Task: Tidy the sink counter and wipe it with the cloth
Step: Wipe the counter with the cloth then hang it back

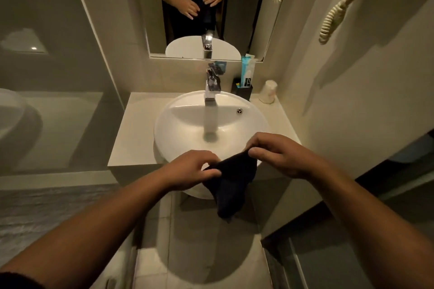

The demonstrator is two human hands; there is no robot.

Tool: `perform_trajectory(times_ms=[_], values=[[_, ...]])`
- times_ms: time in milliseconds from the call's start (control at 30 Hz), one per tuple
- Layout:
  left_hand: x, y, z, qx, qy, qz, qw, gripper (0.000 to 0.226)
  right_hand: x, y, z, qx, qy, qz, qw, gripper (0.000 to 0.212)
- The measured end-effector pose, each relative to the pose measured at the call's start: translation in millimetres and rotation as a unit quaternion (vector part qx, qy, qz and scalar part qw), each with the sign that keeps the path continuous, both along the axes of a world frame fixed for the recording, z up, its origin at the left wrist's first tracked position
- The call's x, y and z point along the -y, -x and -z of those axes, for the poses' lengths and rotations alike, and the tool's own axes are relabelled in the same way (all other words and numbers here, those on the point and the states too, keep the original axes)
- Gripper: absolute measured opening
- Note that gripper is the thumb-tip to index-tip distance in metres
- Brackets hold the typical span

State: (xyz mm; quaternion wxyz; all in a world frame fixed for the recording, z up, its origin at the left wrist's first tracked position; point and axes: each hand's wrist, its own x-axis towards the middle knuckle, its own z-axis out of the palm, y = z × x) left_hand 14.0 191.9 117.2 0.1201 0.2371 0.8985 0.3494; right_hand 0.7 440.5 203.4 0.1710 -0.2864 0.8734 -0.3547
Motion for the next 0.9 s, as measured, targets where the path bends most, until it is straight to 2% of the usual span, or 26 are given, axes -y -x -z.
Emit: perform_trajectory(times_ms=[33, 100, 267, 400, 533, 700, 833, 900], values=[[-2, -3, 3, -0.004, -0.010, 0.006, 1.000, 0.012, -10, -1, 3, 0.005, 0.004, 0.006, 1.000, 0.011], [-5, -10, 7, -0.020, -0.026, 0.007, 0.999, 0.016, -30, -3, 14, 0.015, 0.013, 0.024, 1.000, 0.011], [-9, -22, 14, -0.067, 0.007, -0.040, 0.997, 0.013, -61, -9, 57, 0.043, 0.046, 0.076, 0.995, 0.013], [-8, -24, 27, -0.043, 0.027, -0.074, 0.996, 0.014, -62, -8, 91, 0.061, 0.073, 0.120, 0.988, 0.013], [-4, -16, 46, -0.015, 0.054, -0.100, 0.993, 0.016, -55, 5, 125, 0.076, 0.046, 0.143, 0.986, 0.012], [-10, 28, 76, -0.015, 0.130, -0.149, 0.980, 0.015, -27, 50, 169, 0.028, -0.087, 0.190, 0.978, 0.013], [-17, 57, 98, -0.008, 0.193, -0.185, 0.964, 0.019, -7, 74, 187, -0.011, -0.216, 0.195, 0.957, 0.026], [-17, 63, 105, 0.001, 0.207, -0.186, 0.960, 0.022, -4, 78, 189, -0.022, -0.244, 0.193, 0.950, 0.028]])
